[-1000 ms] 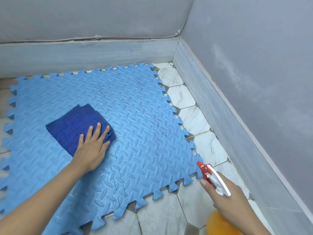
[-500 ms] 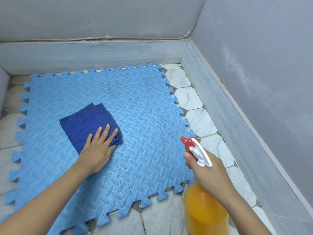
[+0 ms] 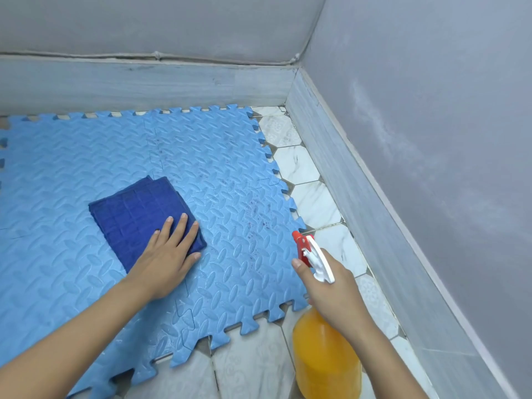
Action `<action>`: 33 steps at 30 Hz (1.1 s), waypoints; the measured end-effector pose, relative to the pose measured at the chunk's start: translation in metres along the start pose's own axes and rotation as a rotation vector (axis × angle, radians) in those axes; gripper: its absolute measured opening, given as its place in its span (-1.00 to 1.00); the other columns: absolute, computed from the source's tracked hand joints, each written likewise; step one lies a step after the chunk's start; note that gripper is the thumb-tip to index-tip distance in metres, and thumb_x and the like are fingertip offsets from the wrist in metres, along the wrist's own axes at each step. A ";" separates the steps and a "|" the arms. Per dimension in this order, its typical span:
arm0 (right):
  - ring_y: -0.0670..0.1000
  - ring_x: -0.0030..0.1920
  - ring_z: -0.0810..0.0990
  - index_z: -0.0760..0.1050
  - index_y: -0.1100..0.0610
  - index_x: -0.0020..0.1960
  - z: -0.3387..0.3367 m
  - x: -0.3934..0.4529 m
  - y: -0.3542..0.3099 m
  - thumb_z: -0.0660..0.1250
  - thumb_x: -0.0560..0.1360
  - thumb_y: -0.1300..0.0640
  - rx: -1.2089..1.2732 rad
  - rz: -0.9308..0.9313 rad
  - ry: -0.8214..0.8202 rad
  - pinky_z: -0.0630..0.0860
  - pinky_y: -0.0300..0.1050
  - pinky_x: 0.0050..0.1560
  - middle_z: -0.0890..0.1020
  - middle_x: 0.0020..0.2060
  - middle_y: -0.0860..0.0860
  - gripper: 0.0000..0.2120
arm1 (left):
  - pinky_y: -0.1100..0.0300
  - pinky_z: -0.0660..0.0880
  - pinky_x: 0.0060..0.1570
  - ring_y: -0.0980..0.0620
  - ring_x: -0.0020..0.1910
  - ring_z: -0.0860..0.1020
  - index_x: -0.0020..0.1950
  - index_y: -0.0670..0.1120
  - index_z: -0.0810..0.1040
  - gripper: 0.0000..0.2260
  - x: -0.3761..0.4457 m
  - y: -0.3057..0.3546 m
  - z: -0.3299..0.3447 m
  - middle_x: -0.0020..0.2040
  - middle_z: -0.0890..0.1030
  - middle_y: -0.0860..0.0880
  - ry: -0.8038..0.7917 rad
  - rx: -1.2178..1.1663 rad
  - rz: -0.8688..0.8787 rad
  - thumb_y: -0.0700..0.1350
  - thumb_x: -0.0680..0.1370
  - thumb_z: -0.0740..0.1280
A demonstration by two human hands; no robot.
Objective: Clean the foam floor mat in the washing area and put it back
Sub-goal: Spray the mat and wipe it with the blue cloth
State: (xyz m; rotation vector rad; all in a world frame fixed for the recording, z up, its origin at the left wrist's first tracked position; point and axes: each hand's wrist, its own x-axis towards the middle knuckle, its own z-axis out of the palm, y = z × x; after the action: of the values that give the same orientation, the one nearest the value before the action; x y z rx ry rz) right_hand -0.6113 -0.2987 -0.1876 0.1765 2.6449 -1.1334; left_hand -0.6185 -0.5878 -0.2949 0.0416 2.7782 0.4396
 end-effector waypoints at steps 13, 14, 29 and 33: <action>0.06 -0.21 0.63 0.49 -0.04 -0.02 -0.077 0.018 0.038 0.32 0.55 -0.12 0.118 -0.028 0.553 0.53 -0.06 -0.22 0.58 -0.29 -0.08 -0.84 | -0.13 0.28 0.35 -0.26 0.47 0.21 0.51 -0.17 0.22 -0.35 0.042 0.105 -0.083 0.50 0.24 -0.21 0.295 0.364 0.559 0.21 0.56 -0.11; 0.09 -0.20 0.62 0.49 -0.03 -0.02 -0.080 0.020 0.042 0.32 0.55 -0.12 0.145 -0.044 0.612 0.54 -0.03 -0.20 0.58 -0.29 -0.06 -0.83 | -0.14 0.30 0.34 -0.26 0.47 0.23 0.49 -0.18 0.25 -0.35 0.050 0.113 -0.092 0.49 0.27 -0.22 0.318 0.404 0.592 0.20 0.56 -0.10; -0.27 0.13 0.54 0.36 -0.07 0.40 -0.083 0.023 0.079 0.55 0.36 -0.07 0.352 -0.028 0.751 0.49 -0.27 0.13 0.56 0.11 -0.31 -0.32 | -0.20 0.21 0.38 -0.28 0.49 0.15 0.51 -0.23 0.18 -0.30 0.068 0.154 -0.102 0.51 0.20 -0.25 0.401 0.403 0.628 0.24 0.56 -0.10; -0.22 0.38 0.39 0.23 -0.11 0.50 -0.053 -0.010 0.082 0.53 0.36 -0.15 0.393 0.065 0.715 0.39 -0.03 0.42 0.40 0.41 -0.17 -0.19 | -0.20 0.19 0.39 -0.27 0.49 0.14 0.52 -0.21 0.17 -0.29 0.062 0.136 -0.100 0.52 0.18 -0.24 0.376 0.404 0.570 0.26 0.55 -0.12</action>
State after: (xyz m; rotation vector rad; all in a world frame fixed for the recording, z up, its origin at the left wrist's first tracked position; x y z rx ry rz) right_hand -0.5948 -0.2036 -0.2066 0.8830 2.8993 -1.8271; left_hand -0.7127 -0.4831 -0.1835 0.9494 3.1479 -0.0054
